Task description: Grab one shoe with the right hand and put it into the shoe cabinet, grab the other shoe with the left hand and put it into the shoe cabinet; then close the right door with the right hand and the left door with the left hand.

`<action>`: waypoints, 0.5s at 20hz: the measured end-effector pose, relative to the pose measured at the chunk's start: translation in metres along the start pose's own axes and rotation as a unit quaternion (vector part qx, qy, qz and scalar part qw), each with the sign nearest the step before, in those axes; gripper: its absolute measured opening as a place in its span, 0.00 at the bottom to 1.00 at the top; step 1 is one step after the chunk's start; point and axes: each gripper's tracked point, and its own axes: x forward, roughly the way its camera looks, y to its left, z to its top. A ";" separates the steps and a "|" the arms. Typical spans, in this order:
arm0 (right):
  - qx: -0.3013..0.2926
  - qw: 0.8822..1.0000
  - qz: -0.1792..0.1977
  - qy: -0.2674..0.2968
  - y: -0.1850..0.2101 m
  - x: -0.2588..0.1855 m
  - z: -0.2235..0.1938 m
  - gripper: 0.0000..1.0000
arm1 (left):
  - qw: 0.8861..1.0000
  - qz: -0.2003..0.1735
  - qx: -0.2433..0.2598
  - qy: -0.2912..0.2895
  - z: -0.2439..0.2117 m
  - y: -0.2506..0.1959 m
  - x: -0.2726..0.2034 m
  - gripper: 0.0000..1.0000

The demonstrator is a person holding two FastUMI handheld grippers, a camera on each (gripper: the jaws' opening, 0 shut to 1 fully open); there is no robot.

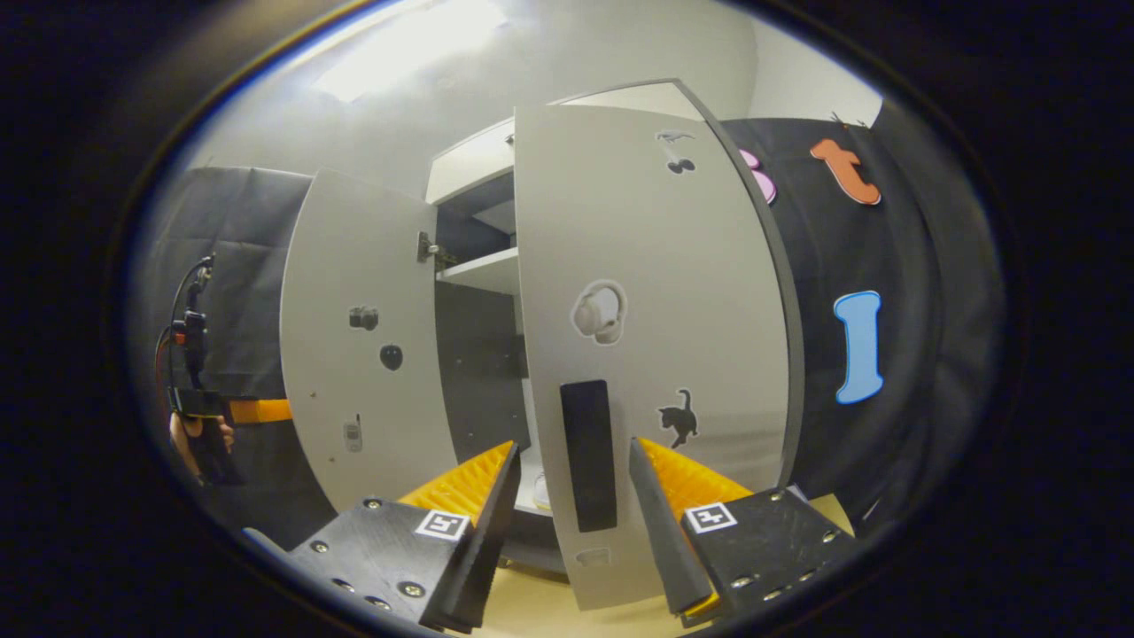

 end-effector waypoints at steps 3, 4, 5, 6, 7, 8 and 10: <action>0.000 1.000 0.001 0.002 -0.001 0.005 -0.001 0.74 | 1.000 -0.007 0.011 -0.003 0.002 -0.002 -0.001 0.93; 0.001 1.000 0.002 0.002 -0.001 0.007 -0.003 0.74 | 1.000 -0.011 0.015 -0.005 0.003 -0.003 -0.002 0.91; 0.002 1.000 0.003 0.004 -0.001 0.008 -0.004 0.74 | 1.000 -0.011 0.017 -0.006 0.004 -0.003 -0.003 0.90; 0.003 1.000 0.004 0.004 -0.001 0.009 -0.004 0.74 | 1.000 -0.012 0.017 -0.006 0.003 -0.004 -0.002 0.89; 0.004 1.000 0.006 0.005 0.000 0.011 -0.005 0.74 | 1.000 -0.017 0.016 -0.007 0.004 -0.005 -0.004 0.89; 0.004 1.000 0.007 0.005 0.000 0.011 -0.006 0.74 | 0.999 -0.029 0.016 -0.007 0.004 -0.007 -0.005 0.89; 0.003 1.000 0.009 0.008 0.000 0.013 -0.008 0.74 | 0.999 -0.049 0.014 -0.009 0.006 -0.014 -0.005 0.81</action>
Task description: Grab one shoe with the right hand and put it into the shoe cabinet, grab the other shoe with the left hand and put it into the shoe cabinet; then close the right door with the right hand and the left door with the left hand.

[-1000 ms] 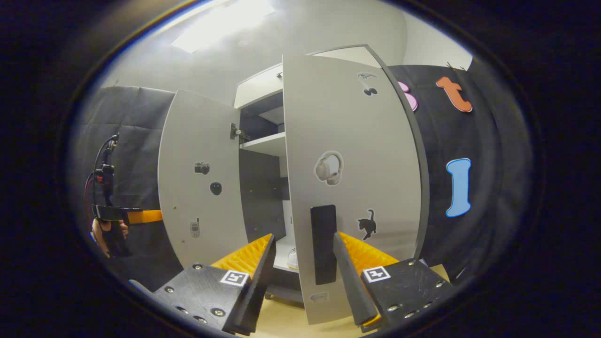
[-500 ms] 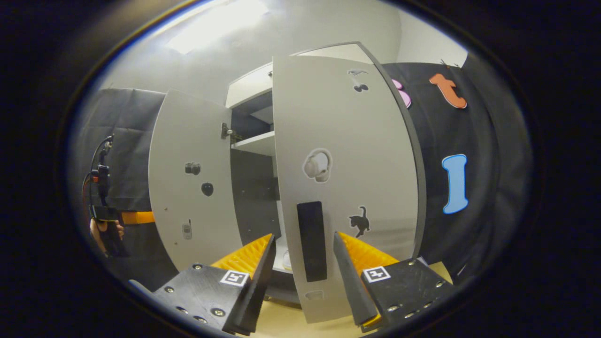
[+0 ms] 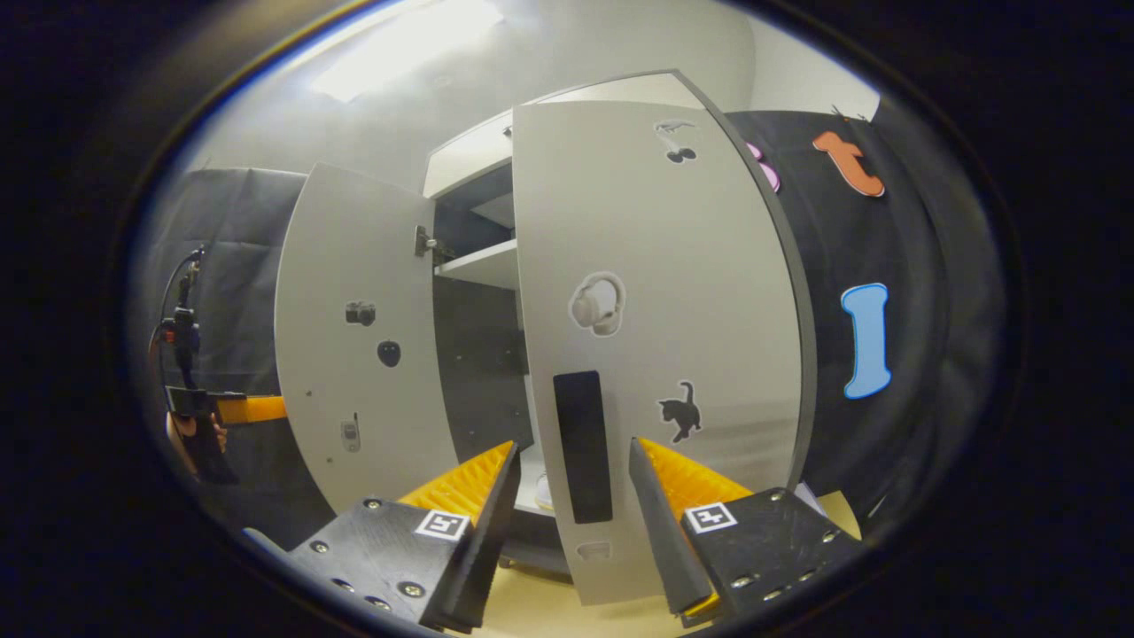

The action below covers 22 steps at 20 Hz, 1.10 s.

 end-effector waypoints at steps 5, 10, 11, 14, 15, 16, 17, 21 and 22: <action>-0.006 1.000 -0.001 0.001 -0.004 -0.001 -0.001 0.74 | 1.000 -0.020 -0.023 0.000 -0.002 -0.010 -0.001 0.84; -0.007 1.000 -0.009 -0.001 -0.011 -0.005 0.000 0.73 | 0.996 -0.081 -0.037 0.005 -0.006 -0.042 0.001 0.83; -0.007 1.000 -0.011 -0.001 -0.013 -0.006 0.001 0.73 | 0.995 -0.094 -0.039 0.005 -0.005 -0.051 0.001 0.78; -0.011 1.000 -0.024 -0.002 -0.022 -0.015 0.001 0.73 | 0.991 -0.126 -0.041 0.004 -0.009 -0.084 0.005 0.83; -0.011 1.000 -0.029 -0.002 -0.027 -0.018 0.001 0.73 | 0.990 -0.132 -0.040 0.004 -0.008 -0.091 0.007 0.83; -0.011 0.999 -0.035 -0.003 -0.031 -0.021 0.002 0.73 | 0.991 -0.131 -0.037 0.002 -0.008 -0.095 0.012 0.83; -0.010 0.999 -0.041 -0.003 -0.035 -0.024 0.002 0.73 | 0.991 -0.127 -0.030 0.003 -0.008 -0.096 0.016 0.83; -0.003 0.998 -0.066 -0.009 -0.057 -0.036 0.006 0.73 | 0.992 -0.123 -0.016 0.005 -0.010 -0.104 0.025 0.83; 0.000 0.997 -0.071 -0.010 -0.062 -0.038 0.006 0.73 | 0.992 -0.126 -0.021 0.005 -0.011 -0.108 0.028 0.83</action>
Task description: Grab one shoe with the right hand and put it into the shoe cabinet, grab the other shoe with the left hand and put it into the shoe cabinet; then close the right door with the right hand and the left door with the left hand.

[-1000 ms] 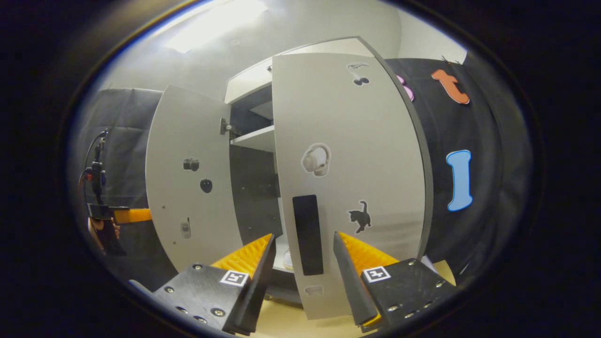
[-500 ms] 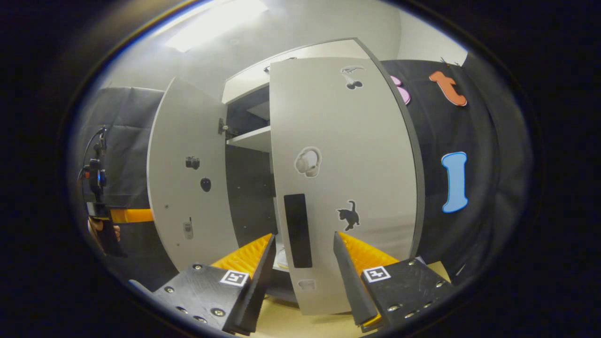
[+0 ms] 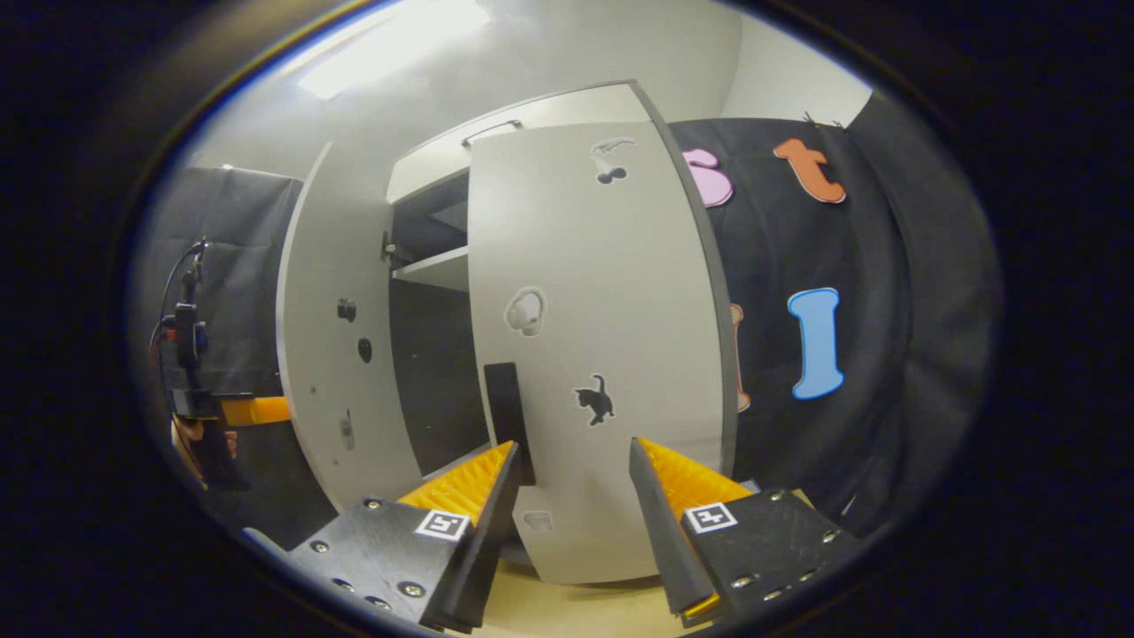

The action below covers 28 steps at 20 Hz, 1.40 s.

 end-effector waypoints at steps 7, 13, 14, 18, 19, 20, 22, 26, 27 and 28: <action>0.003 1.000 -0.025 -0.001 -0.023 -0.007 0.001 0.73 | 1.000 -0.020 -0.011 0.002 -0.007 -0.022 0.023 0.83; 0.000 0.999 -0.043 0.000 -0.040 -0.010 0.001 0.74 | 0.999 -0.007 0.046 -0.003 -0.005 -0.041 0.037 0.78; -0.001 0.999 -0.047 0.000 -0.044 -0.012 0.000 0.73 | 0.999 -0.004 0.043 -0.003 -0.007 -0.043 0.038 0.78; 0.001 0.998 -0.065 0.002 -0.060 -0.019 -0.002 0.73 | 0.999 0.015 0.050 -0.001 -0.007 -0.048 0.043 0.89; 0.003 0.998 -0.070 0.001 -0.064 -0.020 -0.001 0.73 | 0.998 0.020 0.054 -0.002 -0.007 -0.048 0.044 0.88; 0.005 0.997 -0.073 0.001 -0.067 -0.023 -0.001 0.73 | 0.998 0.025 0.056 -0.003 -0.006 -0.050 0.045 0.88; 0.008 0.997 -0.079 0.001 -0.073 -0.026 -0.002 0.73 | 0.998 0.037 0.057 0.001 -0.007 -0.051 0.045 0.88; 0.008 0.996 -0.088 0.003 -0.080 -0.029 -0.003 0.73 | 0.998 0.037 0.049 0.006 -0.008 -0.058 0.046 0.88; 0.008 0.996 -0.088 0.004 -0.082 -0.029 -0.003 0.73 | 0.999 0.017 0.037 0.012 -0.011 -0.068 0.046 0.88; 0.009 0.996 -0.089 0.004 -0.082 -0.030 -0.003 0.73 | 1.000 0.002 0.024 0.013 -0.012 -0.075 0.044 0.87</action>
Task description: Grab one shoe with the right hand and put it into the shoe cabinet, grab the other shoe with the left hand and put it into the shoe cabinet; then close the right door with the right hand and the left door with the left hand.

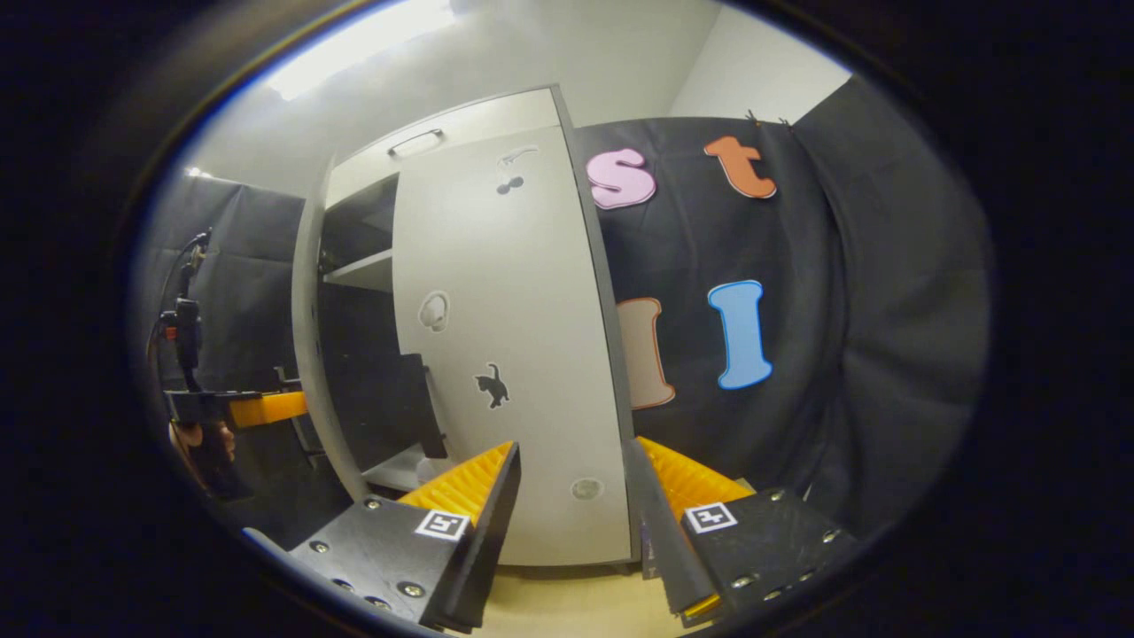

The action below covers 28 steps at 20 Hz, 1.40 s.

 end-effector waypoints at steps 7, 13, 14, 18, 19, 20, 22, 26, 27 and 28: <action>0.002 1.000 -0.010 0.000 -0.014 -0.008 -0.001 0.73 | 1.000 -0.020 -0.007 -0.004 -0.009 -0.006 0.000 0.90; 0.012 0.999 -0.034 -0.003 -0.034 -0.018 0.001 0.74 | 1.000 -0.026 0.002 -0.004 -0.008 -0.007 -0.002 0.90; 0.013 0.999 -0.038 -0.003 -0.037 -0.020 0.001 0.74 | 1.000 -0.028 0.001 -0.005 -0.008 -0.008 0.000 0.91; 0.017 0.998 -0.052 -0.005 -0.047 -0.025 0.002 0.73 | 0.999 -0.035 0.005 -0.007 -0.008 -0.009 -0.002 0.90; 0.018 0.998 -0.056 -0.006 -0.050 -0.026 0.002 0.73 | 0.999 -0.037 0.006 -0.008 -0.008 -0.010 -0.002 0.91; 0.018 0.998 -0.059 -0.006 -0.053 -0.027 0.002 0.73 | 0.999 -0.038 0.006 -0.009 -0.008 -0.010 -0.002 0.90; 0.018 0.998 -0.067 -0.006 -0.058 -0.029 0.002 0.73 | 0.999 -0.041 0.004 -0.009 -0.008 -0.011 -0.002 0.91; 0.021 0.996 -0.084 -0.006 -0.069 -0.032 0.002 0.73 | 0.999 -0.046 0.001 -0.008 -0.008 -0.012 -0.002 0.91; 0.022 0.996 -0.088 -0.007 -0.071 -0.032 0.002 0.73 | 0.999 -0.047 0.003 -0.008 -0.008 -0.012 -0.002 0.90; 0.022 0.996 -0.091 -0.008 -0.073 -0.033 0.003 0.73 | 0.999 -0.048 0.005 -0.009 -0.008 -0.012 -0.001 0.91</action>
